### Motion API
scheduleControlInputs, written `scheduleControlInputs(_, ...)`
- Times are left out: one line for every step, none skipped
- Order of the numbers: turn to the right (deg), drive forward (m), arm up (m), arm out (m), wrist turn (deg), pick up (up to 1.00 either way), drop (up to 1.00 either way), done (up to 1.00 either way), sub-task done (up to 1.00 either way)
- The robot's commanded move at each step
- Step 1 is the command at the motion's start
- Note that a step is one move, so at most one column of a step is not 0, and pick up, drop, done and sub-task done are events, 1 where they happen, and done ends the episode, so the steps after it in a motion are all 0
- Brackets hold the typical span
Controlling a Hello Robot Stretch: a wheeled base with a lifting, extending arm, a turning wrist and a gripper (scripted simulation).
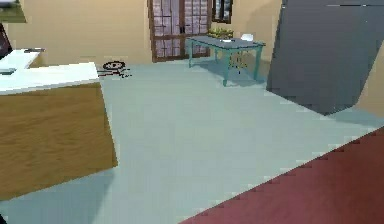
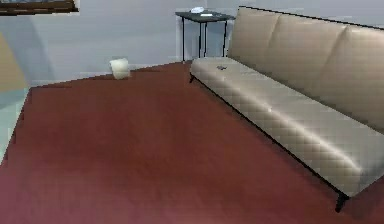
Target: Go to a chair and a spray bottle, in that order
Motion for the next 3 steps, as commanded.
scheduleControlInputs(0.0, 1.00, 0.00, 0.00, 0.0, 0.00, 0.00, 0.00, 0.00)
scheduleControlInputs(-3.0, 0.00, 0.00, 0.00, 0.0, 0.00, 0.00, 0.00, 0.00)
scheduleControlInputs(0.0, 0.65, 0.00, 0.00, 0.0, 0.00, 0.00, 0.00, 0.00)
